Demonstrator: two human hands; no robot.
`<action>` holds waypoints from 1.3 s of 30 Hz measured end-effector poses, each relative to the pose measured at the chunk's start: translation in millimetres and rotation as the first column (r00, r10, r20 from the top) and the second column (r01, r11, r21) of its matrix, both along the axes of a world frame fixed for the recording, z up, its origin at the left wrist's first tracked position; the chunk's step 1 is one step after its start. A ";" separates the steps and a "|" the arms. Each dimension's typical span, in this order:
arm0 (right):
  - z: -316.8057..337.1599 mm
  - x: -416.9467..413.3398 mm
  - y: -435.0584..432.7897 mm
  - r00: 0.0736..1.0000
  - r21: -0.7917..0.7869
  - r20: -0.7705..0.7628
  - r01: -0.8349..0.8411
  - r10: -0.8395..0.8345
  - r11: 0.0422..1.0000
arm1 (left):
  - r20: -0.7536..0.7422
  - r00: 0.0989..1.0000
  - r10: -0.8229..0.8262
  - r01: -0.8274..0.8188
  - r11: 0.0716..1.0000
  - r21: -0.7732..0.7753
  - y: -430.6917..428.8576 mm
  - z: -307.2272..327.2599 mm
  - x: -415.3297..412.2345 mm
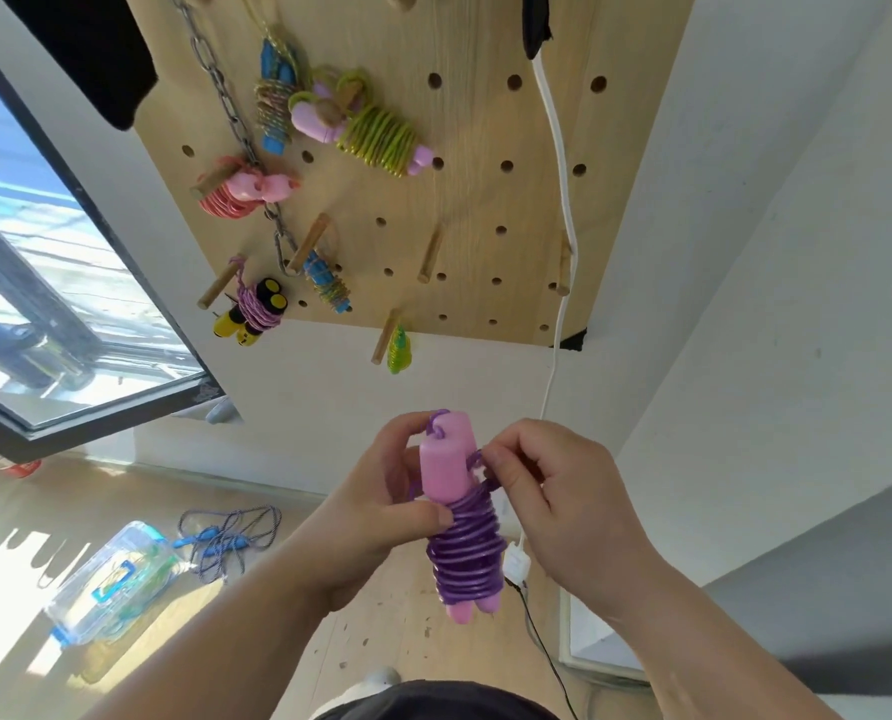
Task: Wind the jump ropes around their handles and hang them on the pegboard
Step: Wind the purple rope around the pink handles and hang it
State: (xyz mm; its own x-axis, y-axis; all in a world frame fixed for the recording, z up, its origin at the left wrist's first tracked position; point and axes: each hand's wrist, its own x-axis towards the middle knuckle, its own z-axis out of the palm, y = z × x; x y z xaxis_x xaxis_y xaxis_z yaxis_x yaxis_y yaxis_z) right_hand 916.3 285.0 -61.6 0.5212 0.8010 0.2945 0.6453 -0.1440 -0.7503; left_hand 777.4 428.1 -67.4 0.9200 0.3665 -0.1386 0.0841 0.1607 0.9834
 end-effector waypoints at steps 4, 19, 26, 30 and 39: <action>0.8 0.5 14.4 0.982 -0.034 0.188 0.031 -0.024 0.999 | -0.011 0.989 0.146 -0.144 0.983 0.116 -3.8 11.0 10.9; 15.2 14.2 93.5 0.995 0.113 -0.068 0.083 -0.075 0.990 | 0.186 0.982 -0.010 -0.147 0.570 0.808 98.0 17.3 46.9; 15.8 17.9 144.1 0.975 0.020 -0.185 0.132 -0.126 0.991 | 0.314 0.947 0.064 -0.295 0.560 0.774 149.0 -6.2 62.6; 11.7 15.9 155.1 0.925 -0.009 -0.303 0.239 -0.231 0.971 | 0.305 0.943 0.131 -0.322 0.586 0.743 172.5 -12.4 70.5; 0.2 11.0 177.4 0.865 -0.079 -0.202 0.452 -0.459 0.888 | 0.300 0.953 0.041 -0.271 0.562 0.782 196.7 -29.9 90.6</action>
